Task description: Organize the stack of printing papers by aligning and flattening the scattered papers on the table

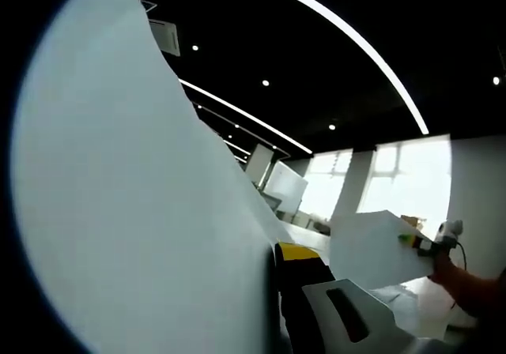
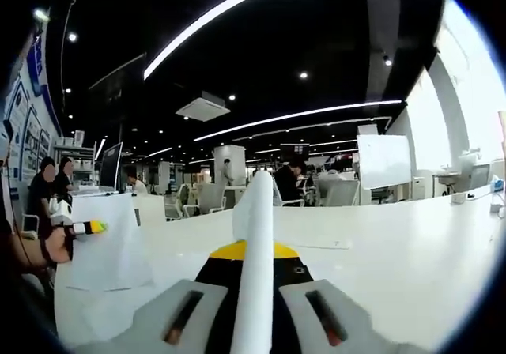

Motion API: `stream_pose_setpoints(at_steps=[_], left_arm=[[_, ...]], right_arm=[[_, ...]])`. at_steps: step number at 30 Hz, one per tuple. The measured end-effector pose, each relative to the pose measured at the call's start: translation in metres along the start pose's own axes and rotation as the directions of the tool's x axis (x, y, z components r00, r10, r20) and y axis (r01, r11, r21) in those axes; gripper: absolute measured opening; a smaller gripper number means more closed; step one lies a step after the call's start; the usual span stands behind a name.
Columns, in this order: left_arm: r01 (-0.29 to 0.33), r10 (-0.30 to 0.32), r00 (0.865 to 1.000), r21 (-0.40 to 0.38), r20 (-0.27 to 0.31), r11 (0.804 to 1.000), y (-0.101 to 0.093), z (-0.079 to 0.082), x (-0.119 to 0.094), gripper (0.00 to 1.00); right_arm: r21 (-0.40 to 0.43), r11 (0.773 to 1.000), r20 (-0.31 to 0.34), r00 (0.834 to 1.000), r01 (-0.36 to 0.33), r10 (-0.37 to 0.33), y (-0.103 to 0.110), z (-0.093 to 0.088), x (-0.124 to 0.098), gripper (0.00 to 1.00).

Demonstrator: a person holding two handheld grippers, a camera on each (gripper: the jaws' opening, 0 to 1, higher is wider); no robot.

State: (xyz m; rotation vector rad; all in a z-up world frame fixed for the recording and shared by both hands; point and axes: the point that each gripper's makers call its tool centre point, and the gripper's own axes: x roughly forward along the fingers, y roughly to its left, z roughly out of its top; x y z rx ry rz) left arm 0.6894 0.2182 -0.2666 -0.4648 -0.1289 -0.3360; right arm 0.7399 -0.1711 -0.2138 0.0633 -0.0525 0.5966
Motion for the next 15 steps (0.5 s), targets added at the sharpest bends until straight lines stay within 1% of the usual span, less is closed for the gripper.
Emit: stream_pose_setpoints(at_steps=[8, 15], left_arm=[[-0.001, 0.001, 1.000, -0.002, 0.001, 1.000, 0.002, 0.001, 0.000, 0.08], [-0.002, 0.002, 1.000, -0.003, 0.001, 1.000, 0.005, 0.002, 0.001, 0.08]], right_arm=[[0.006, 1.000, 0.013, 1.000, -0.014, 0.014, 0.007, 0.007, -0.001, 0.00], [-0.005, 1.000, 0.034, 0.999, -0.030, 0.030, 0.015, 0.019, -0.001, 0.00]])
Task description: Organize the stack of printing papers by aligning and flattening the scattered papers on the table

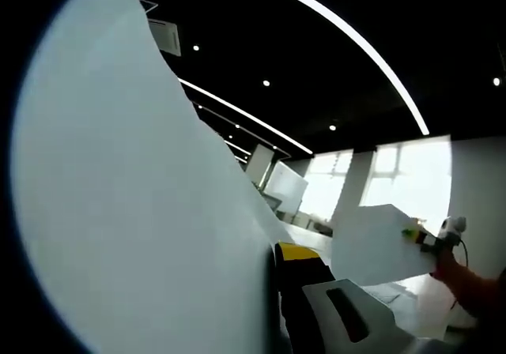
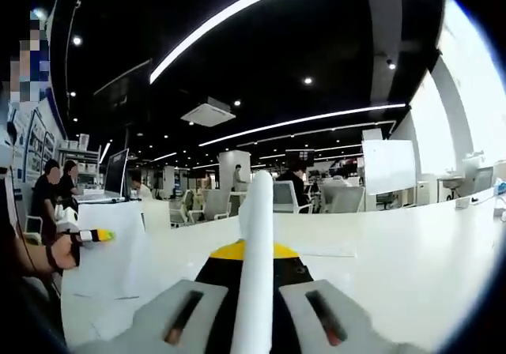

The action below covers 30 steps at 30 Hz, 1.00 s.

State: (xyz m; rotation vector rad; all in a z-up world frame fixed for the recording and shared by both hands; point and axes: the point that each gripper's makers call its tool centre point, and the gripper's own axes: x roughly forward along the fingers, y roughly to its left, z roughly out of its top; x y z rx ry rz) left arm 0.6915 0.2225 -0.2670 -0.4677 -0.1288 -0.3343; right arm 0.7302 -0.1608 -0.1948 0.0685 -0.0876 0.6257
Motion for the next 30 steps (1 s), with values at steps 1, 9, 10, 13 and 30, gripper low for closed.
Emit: stream_pose_setpoints(at_steps=[1, 9, 10, 13, 30], left_arm=[[0.000, 0.000, 1.000, 0.001, 0.000, 1.000, 0.000, 0.000, 0.000, 0.08], [0.002, -0.002, 1.000, -0.001, -0.005, 1.000, 0.001, 0.000, 0.000, 0.08], [0.003, -0.003, 1.000, 0.001, -0.008, 1.000, 0.001, -0.001, 0.000, 0.08], [0.004, -0.004, 1.000, 0.006, -0.012, 1.000, -0.001, -0.002, 0.000, 0.08], [0.007, -0.007, 1.000, 0.006, -0.014, 1.000, -0.005, -0.003, -0.001, 0.08]], right_arm=[[-0.002, 1.000, 0.004, 1.000, -0.002, 0.002, 0.001, 0.002, 0.000, 0.00], [-0.001, 1.000, 0.027, 1.000, -0.015, 0.015, 0.003, 0.013, -0.001, 0.00], [-0.001, 1.000, 0.030, 0.999, -0.019, 0.019, 0.004, 0.015, 0.000, 0.00], [-0.003, 1.000, 0.040, 0.999, -0.022, 0.022, 0.006, 0.020, 0.000, 0.00], [-0.030, 0.999, 0.087, 0.995, -0.043, 0.045, 0.020, 0.044, -0.001, 0.00]])
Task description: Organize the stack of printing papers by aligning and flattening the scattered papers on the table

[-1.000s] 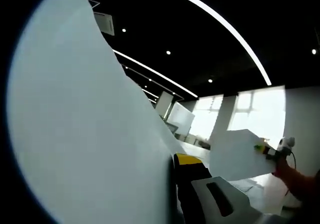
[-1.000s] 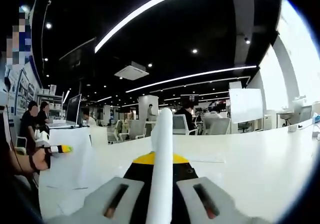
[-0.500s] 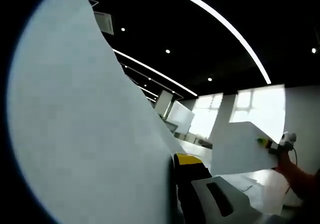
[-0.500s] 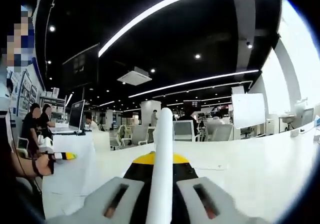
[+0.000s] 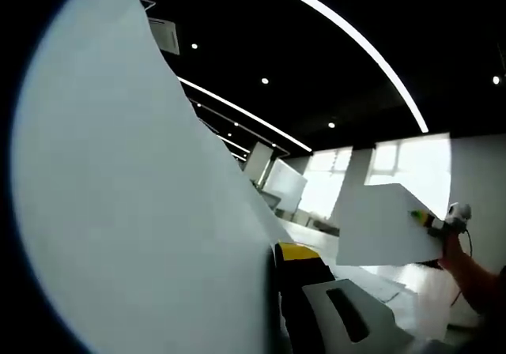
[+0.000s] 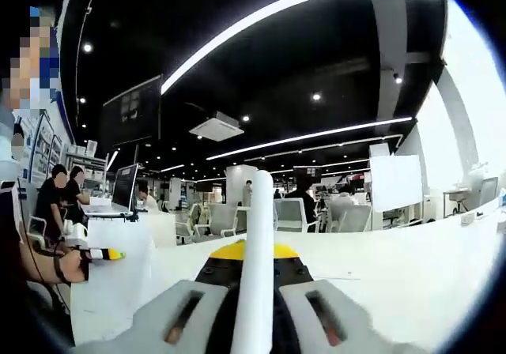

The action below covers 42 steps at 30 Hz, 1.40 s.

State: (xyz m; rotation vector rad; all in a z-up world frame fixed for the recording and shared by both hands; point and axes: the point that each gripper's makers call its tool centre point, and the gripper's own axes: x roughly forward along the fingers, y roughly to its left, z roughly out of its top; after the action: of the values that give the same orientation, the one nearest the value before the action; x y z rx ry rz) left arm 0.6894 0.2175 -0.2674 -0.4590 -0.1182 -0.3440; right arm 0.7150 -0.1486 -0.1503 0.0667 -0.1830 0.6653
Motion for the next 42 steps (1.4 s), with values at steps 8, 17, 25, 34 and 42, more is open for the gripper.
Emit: stream_pose_setpoints(at_steps=[8, 17, 25, 34, 42], left_arm=[[0.001, -0.001, 1.000, -0.002, 0.001, 1.000, 0.000, 0.000, 0.000, 0.09], [0.002, -0.002, 1.000, -0.005, 0.004, 1.000, 0.000, 0.000, 0.000, 0.09], [0.002, -0.002, 1.000, -0.005, 0.003, 1.000, 0.000, 0.000, 0.001, 0.09], [0.001, -0.001, 1.000, -0.007, 0.003, 1.000, 0.007, 0.002, 0.001, 0.09], [0.002, -0.002, 1.000, -0.006, 0.003, 1.000, 0.006, 0.001, 0.001, 0.09]], right_arm=[[-0.013, 1.000, 0.024, 0.999, -0.025, 0.025, 0.016, 0.012, 0.002, 0.00], [-0.016, 0.999, 0.030, 0.999, -0.031, 0.031, 0.016, 0.015, 0.002, 0.00], [-0.015, 0.999, 0.029, 0.999, -0.039, 0.040, 0.018, 0.015, 0.003, 0.00], [-0.013, 0.999, 0.034, 0.999, -0.040, 0.040, 0.017, 0.016, 0.003, 0.00], [-0.011, 0.999, 0.039, 0.998, -0.047, 0.048, 0.020, 0.018, 0.004, 0.00]])
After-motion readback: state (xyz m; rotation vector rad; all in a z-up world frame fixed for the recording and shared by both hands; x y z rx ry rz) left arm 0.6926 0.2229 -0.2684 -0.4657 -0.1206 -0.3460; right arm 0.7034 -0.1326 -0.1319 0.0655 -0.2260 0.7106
